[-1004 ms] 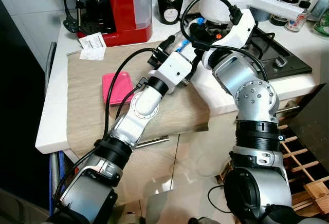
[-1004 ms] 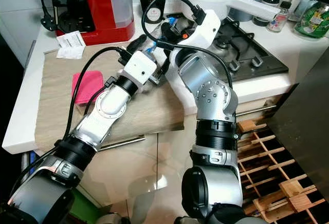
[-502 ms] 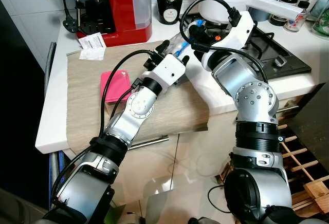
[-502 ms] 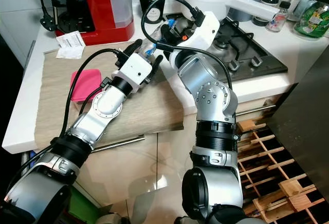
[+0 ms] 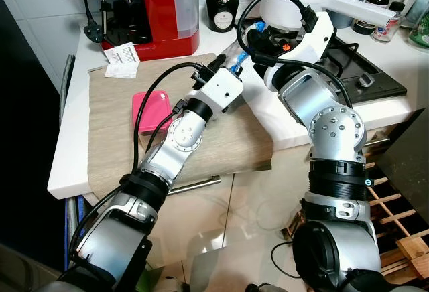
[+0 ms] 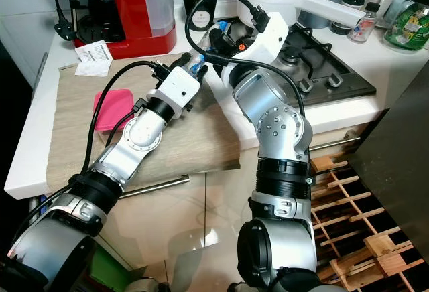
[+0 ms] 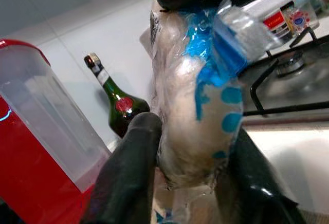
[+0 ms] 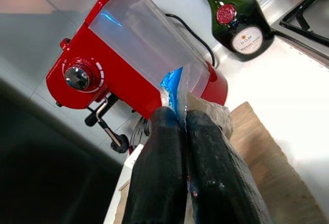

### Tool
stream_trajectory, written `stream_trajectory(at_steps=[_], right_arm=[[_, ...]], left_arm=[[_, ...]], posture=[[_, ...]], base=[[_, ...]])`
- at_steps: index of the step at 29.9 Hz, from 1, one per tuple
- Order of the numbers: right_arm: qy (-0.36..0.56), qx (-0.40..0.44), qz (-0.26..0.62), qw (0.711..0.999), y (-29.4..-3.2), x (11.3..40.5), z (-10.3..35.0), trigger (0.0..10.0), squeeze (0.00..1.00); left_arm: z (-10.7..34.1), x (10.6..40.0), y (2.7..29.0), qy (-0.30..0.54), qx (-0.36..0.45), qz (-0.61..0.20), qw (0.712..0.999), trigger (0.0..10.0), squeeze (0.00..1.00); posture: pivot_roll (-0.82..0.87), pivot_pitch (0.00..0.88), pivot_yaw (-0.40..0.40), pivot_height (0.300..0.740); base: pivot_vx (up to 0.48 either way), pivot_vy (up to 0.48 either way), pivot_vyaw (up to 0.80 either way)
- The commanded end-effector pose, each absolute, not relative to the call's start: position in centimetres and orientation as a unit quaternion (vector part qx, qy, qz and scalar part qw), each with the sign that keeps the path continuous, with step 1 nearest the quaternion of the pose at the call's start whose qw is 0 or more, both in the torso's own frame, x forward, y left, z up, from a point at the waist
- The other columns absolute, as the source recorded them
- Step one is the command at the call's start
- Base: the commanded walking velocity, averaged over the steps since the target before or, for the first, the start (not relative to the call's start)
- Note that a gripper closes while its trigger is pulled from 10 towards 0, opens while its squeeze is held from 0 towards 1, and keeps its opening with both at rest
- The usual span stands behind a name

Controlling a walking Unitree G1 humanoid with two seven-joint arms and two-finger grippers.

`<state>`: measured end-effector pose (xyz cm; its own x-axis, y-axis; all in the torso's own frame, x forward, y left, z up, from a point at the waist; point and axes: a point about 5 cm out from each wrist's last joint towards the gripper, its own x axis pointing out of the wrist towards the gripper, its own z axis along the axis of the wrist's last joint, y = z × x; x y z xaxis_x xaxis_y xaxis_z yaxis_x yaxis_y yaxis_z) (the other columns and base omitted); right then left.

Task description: Restocking fridge

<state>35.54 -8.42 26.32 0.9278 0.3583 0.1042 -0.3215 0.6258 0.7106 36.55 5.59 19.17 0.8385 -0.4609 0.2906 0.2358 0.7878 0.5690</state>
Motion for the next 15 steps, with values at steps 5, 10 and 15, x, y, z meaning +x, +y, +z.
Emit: stream_trajectory(at_steps=[5,10,15], right_arm=[[0.016,0.397,0.208,0.894,-8.06,34.95,26.8,0.0,0.27],[0.012,0.356,0.212,0.91,-8.16,34.95,26.83,10.0,0.0],[-0.014,0.348,0.215,0.912,-8.81,34.94,27.67,10.0,1.0]], left_arm=[[19.38,36.68,5.46,-0.213,0.266,-0.188,0.921,0.0,0.0],[19.43,36.69,5.31,-0.219,0.27,-0.195,0.917,0.0,0.0],[19.35,36.75,5.32,-0.216,0.27,-0.197,0.917,0.0,0.0]], posture=[[-0.09,0.0,0.008,0.74],[-0.09,0.0,0.009,0.74],[-0.09,0.0,0.01,0.74]], base=[[0.0,0.0,0.0],[0.0,0.0,0.0],[0.0,0.0,0.0]])
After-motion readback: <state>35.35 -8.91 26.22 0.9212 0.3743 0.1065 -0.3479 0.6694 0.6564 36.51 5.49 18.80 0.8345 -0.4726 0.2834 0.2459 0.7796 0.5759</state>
